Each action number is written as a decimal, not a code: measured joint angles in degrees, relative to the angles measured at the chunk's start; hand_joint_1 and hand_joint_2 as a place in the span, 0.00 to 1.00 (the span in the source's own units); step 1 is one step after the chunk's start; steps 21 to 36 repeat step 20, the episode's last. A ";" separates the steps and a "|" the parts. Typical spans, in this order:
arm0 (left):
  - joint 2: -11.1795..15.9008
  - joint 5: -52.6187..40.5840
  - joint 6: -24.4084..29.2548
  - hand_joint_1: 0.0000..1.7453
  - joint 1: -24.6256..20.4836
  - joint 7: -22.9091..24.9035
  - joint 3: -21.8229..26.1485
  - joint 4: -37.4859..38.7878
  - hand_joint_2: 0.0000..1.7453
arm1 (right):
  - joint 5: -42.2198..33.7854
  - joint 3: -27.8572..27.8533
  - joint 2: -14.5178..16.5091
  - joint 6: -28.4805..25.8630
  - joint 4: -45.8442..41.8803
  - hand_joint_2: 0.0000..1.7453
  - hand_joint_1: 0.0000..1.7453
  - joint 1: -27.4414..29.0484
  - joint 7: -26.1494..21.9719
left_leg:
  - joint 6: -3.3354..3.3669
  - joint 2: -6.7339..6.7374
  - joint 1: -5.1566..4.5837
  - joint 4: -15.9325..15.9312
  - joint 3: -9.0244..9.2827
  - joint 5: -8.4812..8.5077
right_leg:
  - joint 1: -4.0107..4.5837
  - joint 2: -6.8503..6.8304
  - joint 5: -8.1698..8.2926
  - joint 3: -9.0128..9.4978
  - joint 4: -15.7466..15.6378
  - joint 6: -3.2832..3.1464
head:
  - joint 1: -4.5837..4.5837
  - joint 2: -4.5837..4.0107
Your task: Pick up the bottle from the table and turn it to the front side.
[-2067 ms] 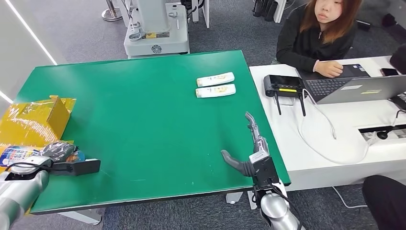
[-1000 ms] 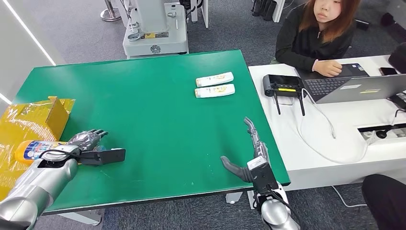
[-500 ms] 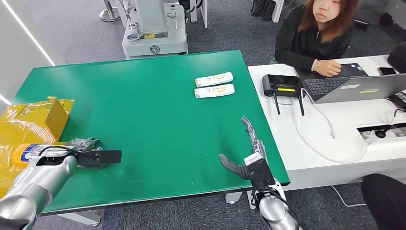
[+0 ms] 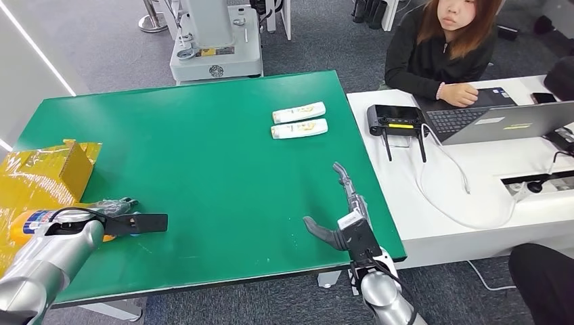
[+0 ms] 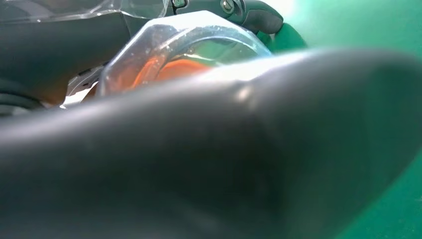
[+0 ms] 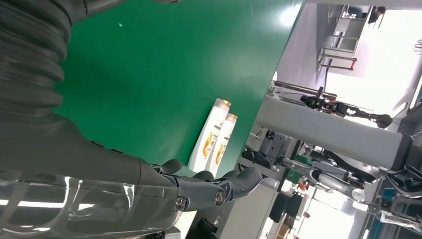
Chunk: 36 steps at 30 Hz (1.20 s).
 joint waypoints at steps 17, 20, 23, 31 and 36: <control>-1.07 5.69 16.72 0.00 3.89 -12.55 5.27 -0.01 0.00 | 2.03 -0.31 0.28 0.87 -2.80 1.00 0.00 2.32 1.14 | -0.07 -0.01 0.03 -0.04 -0.08 0.01 | -0.05 -0.02 -0.03 -0.11 -0.02 -0.01 | 0.02 0.00; -1.18 5.77 16.87 0.00 4.00 -12.65 6.07 -0.01 0.00 | 2.03 -0.49 0.38 0.90 -3.24 1.00 0.00 2.51 1.17 | -0.06 -0.01 0.02 -0.04 -0.08 0.01 | -0.06 -0.04 -0.03 -0.10 -0.02 -0.01 | 0.01 0.00; -1.18 5.77 16.87 0.00 4.00 -12.65 6.07 -0.01 0.00 | 2.03 -0.49 0.38 0.90 -3.24 1.00 0.00 2.51 1.17 | -0.06 -0.01 0.02 -0.04 -0.08 0.01 | -0.06 -0.04 -0.03 -0.10 -0.02 -0.01 | 0.01 0.00; -1.18 5.77 16.87 0.00 4.00 -12.65 6.07 -0.01 0.00 | 2.03 -0.49 0.38 0.90 -3.24 1.00 0.00 2.51 1.17 | -0.06 -0.01 0.02 -0.04 -0.08 0.01 | -0.06 -0.04 -0.03 -0.10 -0.02 -0.01 | 0.01 0.00; -1.18 5.77 16.87 0.00 4.00 -12.65 6.07 -0.01 0.00 | 2.03 -0.49 0.38 0.90 -3.24 1.00 0.00 2.51 1.17 | -0.06 -0.01 0.02 -0.04 -0.08 0.01 | -0.06 -0.04 -0.03 -0.10 -0.02 -0.01 | 0.01 0.00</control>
